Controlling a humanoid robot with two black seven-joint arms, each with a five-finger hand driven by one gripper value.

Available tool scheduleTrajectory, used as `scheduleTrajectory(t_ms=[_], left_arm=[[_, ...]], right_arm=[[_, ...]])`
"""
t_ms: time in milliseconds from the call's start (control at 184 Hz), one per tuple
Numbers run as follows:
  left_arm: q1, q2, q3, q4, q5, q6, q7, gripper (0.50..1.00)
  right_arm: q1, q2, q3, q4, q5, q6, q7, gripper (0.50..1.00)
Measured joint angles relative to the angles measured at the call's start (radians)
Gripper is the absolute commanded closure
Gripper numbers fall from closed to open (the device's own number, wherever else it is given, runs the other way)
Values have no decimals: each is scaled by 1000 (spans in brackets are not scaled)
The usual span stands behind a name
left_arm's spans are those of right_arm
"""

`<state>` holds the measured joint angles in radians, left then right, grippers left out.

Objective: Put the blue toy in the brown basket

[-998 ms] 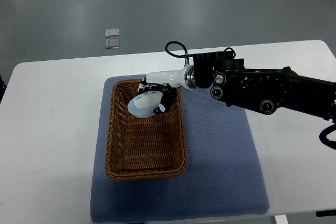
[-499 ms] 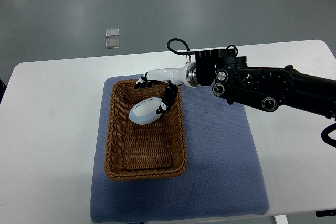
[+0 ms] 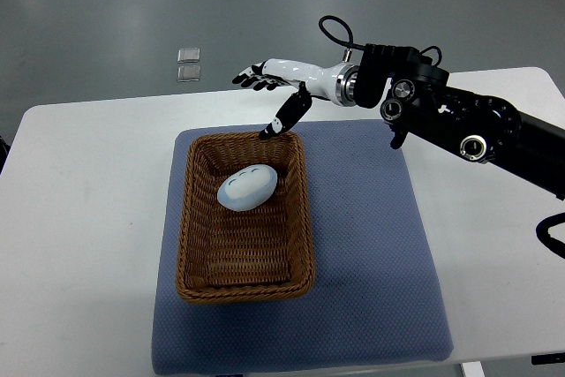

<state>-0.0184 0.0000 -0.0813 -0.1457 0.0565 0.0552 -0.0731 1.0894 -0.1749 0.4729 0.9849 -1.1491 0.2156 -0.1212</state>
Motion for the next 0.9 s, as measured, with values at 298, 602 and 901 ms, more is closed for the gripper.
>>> scheduleTrajectory(t_ms=[298,602,901], left_arm=[[0,0,0,0,0,0,0,500],[0,0,0,0,0,0,1,500],[0,0,0,0,0,0,0,500]], right_arm=[[-99,1,316,-94,134,-65,1,597],[-202,13,562,-153,327,-68,32,597],[-250,49,639,-250,740,-74,33,597]])
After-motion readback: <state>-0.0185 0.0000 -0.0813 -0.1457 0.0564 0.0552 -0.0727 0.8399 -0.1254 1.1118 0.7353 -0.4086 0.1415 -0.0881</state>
